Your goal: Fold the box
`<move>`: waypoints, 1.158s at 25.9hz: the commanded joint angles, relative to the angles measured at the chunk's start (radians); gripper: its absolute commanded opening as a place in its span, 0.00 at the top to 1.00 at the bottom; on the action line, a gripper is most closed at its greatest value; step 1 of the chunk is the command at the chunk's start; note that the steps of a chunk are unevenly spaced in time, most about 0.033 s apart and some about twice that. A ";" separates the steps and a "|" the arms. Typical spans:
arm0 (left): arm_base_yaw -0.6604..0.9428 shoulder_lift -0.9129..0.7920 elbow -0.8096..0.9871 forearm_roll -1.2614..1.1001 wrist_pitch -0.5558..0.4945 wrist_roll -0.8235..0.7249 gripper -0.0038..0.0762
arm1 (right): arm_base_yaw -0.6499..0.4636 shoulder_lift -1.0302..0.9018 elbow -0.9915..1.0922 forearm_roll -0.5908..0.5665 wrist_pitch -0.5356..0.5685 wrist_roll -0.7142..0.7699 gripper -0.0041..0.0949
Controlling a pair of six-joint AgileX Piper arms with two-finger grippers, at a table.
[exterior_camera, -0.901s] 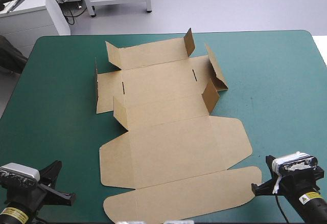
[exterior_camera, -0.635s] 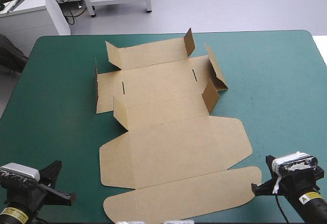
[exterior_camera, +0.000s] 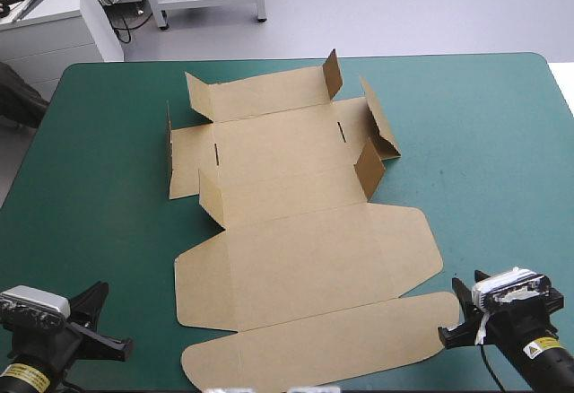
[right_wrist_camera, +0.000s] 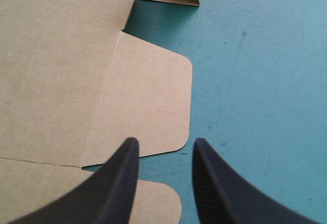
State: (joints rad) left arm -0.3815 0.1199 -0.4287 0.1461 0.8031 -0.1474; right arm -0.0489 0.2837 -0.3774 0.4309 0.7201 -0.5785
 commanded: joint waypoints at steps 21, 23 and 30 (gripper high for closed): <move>-0.004 0.014 -0.022 0.010 -0.072 -0.002 0.96 | -0.004 0.221 -0.347 0.062 0.137 0.049 0.33; -0.004 0.014 -0.022 0.010 -0.072 -0.002 0.96 | -0.004 0.307 -0.411 0.062 0.165 0.049 0.33; -0.004 0.014 -0.022 0.010 -0.072 -0.002 0.96 | -0.004 0.672 -0.674 0.062 0.208 0.008 0.35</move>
State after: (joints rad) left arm -0.3815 0.1199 -0.4287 0.1461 0.8031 -0.1474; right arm -0.0489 0.8704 -0.9555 0.4649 0.9548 -0.5415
